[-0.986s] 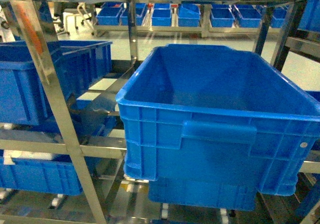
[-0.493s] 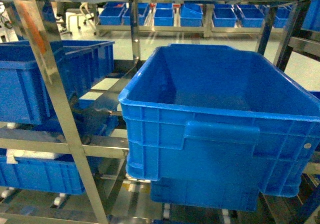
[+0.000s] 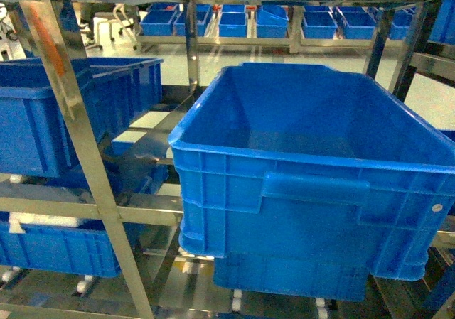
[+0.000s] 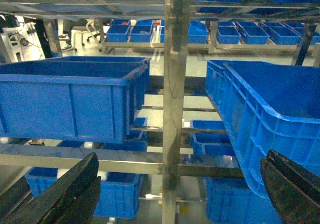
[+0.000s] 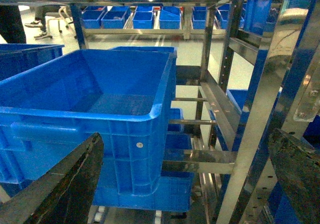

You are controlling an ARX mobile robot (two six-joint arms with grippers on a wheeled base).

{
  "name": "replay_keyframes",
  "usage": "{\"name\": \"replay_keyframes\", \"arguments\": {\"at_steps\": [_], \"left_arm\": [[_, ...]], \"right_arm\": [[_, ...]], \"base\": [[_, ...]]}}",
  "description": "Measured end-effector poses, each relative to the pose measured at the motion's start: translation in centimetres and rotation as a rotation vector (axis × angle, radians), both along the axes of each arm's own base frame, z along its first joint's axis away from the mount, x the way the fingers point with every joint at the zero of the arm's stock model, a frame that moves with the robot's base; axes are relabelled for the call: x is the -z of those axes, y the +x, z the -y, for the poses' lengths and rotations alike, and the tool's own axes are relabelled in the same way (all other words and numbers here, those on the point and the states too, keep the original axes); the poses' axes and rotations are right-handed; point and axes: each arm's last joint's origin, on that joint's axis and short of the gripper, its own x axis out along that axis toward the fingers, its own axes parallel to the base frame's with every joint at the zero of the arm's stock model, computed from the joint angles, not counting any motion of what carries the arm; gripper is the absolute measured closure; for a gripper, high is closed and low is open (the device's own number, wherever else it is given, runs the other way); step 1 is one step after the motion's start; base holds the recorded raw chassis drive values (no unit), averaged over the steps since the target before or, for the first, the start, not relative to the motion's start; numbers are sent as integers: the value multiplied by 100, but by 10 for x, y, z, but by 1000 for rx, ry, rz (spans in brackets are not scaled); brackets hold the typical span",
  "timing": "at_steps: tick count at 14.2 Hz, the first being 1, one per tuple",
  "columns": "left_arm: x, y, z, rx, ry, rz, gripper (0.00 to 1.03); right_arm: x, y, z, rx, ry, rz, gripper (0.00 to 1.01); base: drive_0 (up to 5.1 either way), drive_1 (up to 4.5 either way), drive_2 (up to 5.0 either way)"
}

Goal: Pick red block from blue box to shelf

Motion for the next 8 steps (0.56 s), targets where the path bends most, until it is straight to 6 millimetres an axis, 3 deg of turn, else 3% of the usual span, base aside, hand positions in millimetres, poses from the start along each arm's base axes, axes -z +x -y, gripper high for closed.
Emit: {"name": "replay_keyframes", "arguments": {"at_steps": [8], "left_arm": [[0, 0, 0, 0, 0, 0, 5]], "right_arm": [[0, 0, 0, 0, 0, 0, 3]], "base": [[0, 0, 0]]}}
